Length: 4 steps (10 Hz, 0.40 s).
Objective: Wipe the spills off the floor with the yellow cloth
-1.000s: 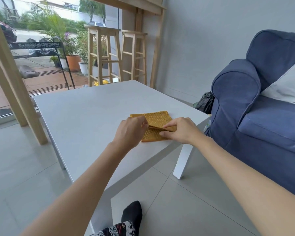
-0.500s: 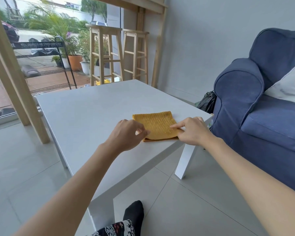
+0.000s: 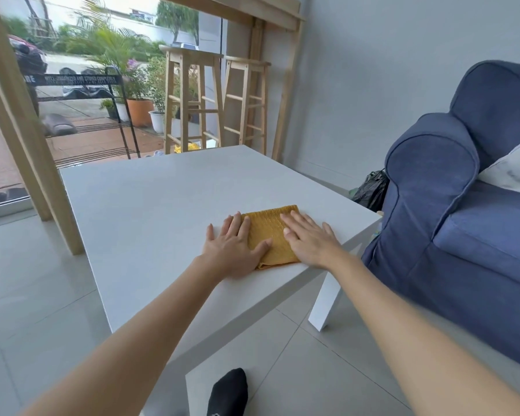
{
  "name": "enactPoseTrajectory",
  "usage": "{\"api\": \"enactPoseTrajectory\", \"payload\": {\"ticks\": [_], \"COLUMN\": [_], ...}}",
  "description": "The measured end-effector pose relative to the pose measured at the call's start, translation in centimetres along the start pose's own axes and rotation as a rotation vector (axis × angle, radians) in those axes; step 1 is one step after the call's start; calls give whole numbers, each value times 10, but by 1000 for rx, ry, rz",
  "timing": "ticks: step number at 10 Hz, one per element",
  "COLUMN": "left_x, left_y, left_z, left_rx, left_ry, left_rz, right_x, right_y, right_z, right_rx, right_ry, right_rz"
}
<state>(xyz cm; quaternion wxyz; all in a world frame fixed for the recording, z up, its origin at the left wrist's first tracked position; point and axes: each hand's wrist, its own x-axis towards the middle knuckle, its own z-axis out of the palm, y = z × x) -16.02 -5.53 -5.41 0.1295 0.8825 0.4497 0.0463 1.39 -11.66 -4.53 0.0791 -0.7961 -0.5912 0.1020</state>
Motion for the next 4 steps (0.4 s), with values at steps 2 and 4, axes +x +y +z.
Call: {"api": "enactPoseTrajectory", "payload": {"ticks": [2,4], "left_x": [-21,-45], "left_y": [5,-2], "left_z": [2,2], "left_rx": [-16,-86], "left_ry": [48,99], "left_rz": [-1,-117], "right_x": [-11,-38], "right_y": [4,-11], "right_z": [1,-21], "right_rx": [-16,164], "right_ry": [-8,160], "right_rz": [-41,-17]}}
